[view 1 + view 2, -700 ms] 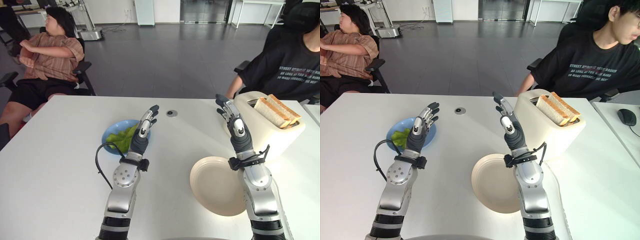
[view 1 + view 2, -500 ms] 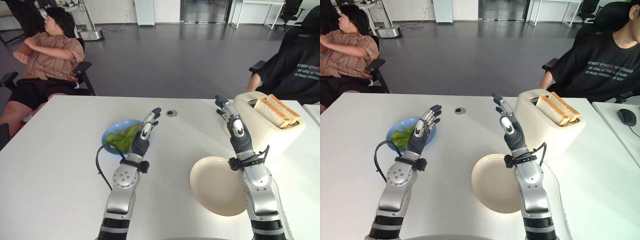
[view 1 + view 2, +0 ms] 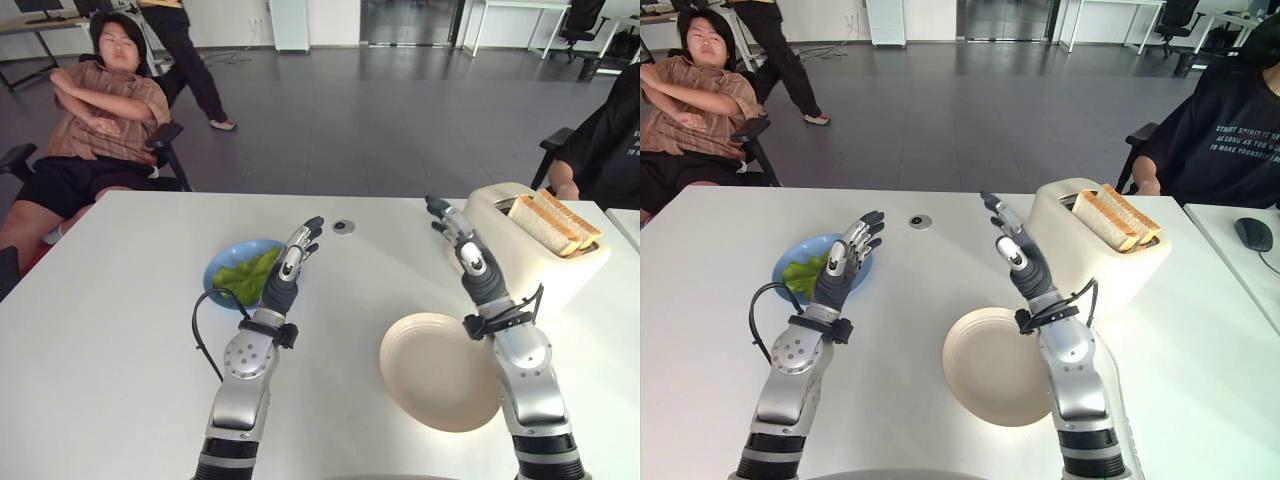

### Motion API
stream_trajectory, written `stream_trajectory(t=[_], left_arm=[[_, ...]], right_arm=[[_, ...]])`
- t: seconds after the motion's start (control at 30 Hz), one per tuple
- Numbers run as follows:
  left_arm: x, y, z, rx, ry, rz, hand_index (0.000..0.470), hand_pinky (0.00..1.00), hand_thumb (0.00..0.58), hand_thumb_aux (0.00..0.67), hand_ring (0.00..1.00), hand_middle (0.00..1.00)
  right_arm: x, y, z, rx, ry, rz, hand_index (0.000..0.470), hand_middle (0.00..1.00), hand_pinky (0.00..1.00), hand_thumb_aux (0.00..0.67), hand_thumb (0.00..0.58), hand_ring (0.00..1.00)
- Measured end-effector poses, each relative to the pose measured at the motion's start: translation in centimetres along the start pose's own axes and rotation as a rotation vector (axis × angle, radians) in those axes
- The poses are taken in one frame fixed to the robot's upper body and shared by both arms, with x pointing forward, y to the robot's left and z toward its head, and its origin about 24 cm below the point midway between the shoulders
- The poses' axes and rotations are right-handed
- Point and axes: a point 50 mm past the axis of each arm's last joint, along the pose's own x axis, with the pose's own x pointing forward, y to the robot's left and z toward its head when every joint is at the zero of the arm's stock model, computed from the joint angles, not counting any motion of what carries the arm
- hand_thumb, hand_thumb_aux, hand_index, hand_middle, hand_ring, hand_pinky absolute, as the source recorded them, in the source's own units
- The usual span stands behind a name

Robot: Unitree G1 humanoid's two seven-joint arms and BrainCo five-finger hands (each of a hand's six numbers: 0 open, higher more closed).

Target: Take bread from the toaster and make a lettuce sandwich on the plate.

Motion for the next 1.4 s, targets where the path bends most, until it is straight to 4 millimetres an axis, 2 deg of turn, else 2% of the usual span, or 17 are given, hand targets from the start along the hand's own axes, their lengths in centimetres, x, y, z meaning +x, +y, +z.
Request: stream_trajectory(t=[0.07, 0.1, 0.2, 0.23, 0.3, 0.37, 0.47, 0.57, 0.67, 0.93, 1.33, 1.37, 1.4], left_arm=[[0.0, 0.1, 0.1, 0.002, -0.003, 0.003, 0.0, 0.0, 0.0, 0.0, 0.0, 0.0], [0.0, 0.1, 0.1, 0.002, -0.005, 0.004, 0.0, 0.0, 0.0, 0.0, 0.0, 0.0], [-0.1, 0.3, 0.2, 0.007, -0.008, 0.007, 0.0, 0.0, 0.0, 0.0, 0.0, 0.0], [-0.1, 0.3, 0.2, 0.008, -0.007, 0.008, 0.0, 0.0, 0.0, 0.0, 0.0, 0.0], [-0.1, 0.4, 0.2, 0.011, -0.009, 0.009, 0.0, 0.0, 0.0, 0.0, 0.0, 0.0], [0.0, 0.4, 0.3, 0.012, -0.011, 0.008, 0.0, 0.0, 0.0, 0.0, 0.0, 0.0], [0.0, 0.5, 0.3, 0.013, -0.013, 0.007, 0.0, 0.0, 0.0, 0.0, 0.0, 0.0], [0.0, 0.5, 0.3, 0.015, -0.013, 0.004, 0.0, 0.0, 0.0, 0.0, 0.0, 0.0], [0.0, 0.5, 0.3, 0.016, -0.012, 0.0, 0.0, 0.0, 0.0, 0.0, 0.0, 0.0], [-0.1, 0.6, 0.2, 0.024, -0.006, -0.008, 0.0, 0.0, 0.0, 0.0, 0.0, 0.0], [-0.2, 0.8, 0.1, 0.035, 0.0, -0.01, 0.0, 0.0, 0.0, 0.0, 0.0, 0.0], [-0.2, 0.8, 0.1, 0.036, 0.0, -0.01, 0.0, 0.0, 0.0, 0.0, 0.0, 0.0], [-0.2, 0.8, 0.1, 0.037, 0.0, -0.01, 0.0, 0.0, 0.0, 0.0, 0.0, 0.0]], right_arm=[[1.6, -4.3, 1.2, -0.223, -0.05, -0.038, 0.0, 0.0, 0.0, 0.0, 0.0, 0.0], [2.2, -5.8, 1.5, -0.317, -0.053, -0.045, 0.0, 0.0, 0.0, 0.0, 0.0, 0.0], [3.6, -11.4, 2.0, -0.625, -0.004, -0.093, 0.0, 0.0, 0.0, 0.0, 0.0, 0.0], [3.7, -12.2, 2.0, -0.675, 0.009, -0.102, 0.0, 0.0, 0.0, 0.0, 0.0, 0.0], [3.5, -14.5, 1.1, -0.902, 0.11, -0.072, 0.0, 0.0, 0.0, 0.0, 0.0, 0.0], [3.1, -15.9, -0.1, -1.089, 0.202, -0.018, 0.0, 0.0, 0.0, 0.0, 0.0, 0.0], [2.2, -17.6, -1.9, -1.263, 0.34, 0.063, 0.0, 0.0, 0.0, 0.0, 0.0, 0.0], [1.6, -18.8, -3.2, -1.332, 0.455, 0.106, 0.0, 0.0, 0.0, 0.0, 0.0, 0.0], [1.0, -19.0, -4.4, -1.329, 0.518, 0.132, 0.0, 0.0, 0.0, 0.0, 0.0, 0.0], [0.9, -20.8, -4.6, -1.342, 0.584, 0.069, 0.0, 0.0, 0.0, 0.0, 0.0, 0.0], [0.3, -19.9, -6.8, -1.315, 0.629, 0.149, 0.0, 0.0, 0.0, 0.0, 0.0, 0.0], [0.2, -19.9, -7.0, -1.308, 0.638, 0.15, 0.006, 0.0, 0.0, 0.008, 0.014, 0.0], [0.2, -19.9, -7.0, -1.307, 0.641, 0.152, 0.258, 0.0, 0.0, 0.368, 0.462, 0.0]])
